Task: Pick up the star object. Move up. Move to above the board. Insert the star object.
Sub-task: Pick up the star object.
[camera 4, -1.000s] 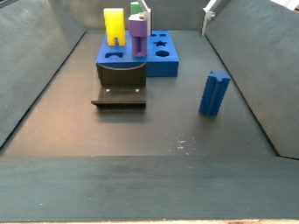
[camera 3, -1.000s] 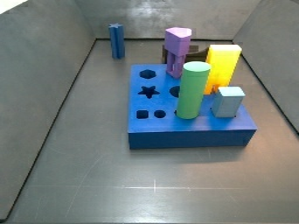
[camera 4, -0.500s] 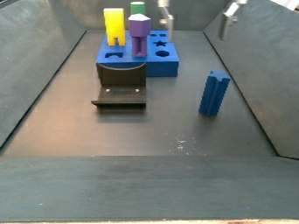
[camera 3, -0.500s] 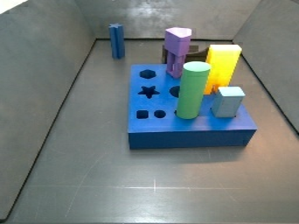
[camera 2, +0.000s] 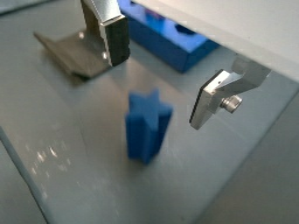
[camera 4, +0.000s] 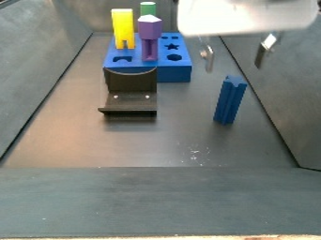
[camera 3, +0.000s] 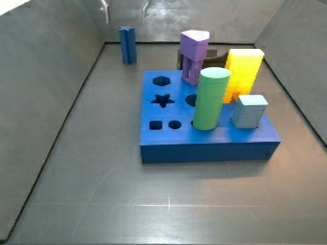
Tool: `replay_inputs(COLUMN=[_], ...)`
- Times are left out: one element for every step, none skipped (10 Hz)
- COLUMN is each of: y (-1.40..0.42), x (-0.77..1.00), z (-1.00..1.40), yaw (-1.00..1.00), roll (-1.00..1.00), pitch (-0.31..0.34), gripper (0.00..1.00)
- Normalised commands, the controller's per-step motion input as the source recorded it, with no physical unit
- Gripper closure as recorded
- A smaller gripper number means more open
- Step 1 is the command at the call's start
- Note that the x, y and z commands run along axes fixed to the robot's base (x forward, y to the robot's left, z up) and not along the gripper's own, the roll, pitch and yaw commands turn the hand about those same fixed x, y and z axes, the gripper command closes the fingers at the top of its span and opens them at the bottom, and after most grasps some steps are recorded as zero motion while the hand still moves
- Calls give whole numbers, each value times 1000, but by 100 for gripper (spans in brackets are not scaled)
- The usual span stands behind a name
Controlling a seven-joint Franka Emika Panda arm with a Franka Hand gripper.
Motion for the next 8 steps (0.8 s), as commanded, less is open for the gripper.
replay_inputs(y=[197,194,97,0,0,0,0,-6], x=[0,3,0,0,0,0,-6,-63], z=[-429,-357,-289,-337,-309,-220,-197,-23], yaw=[43,0,0,0,0,0,23,0], roll=[-26,-9,47,69,0,0,41,0], pitch=[87,97,101,104,70,27,11,-7], gripper=[0,0,0,0,0,0,0,0])
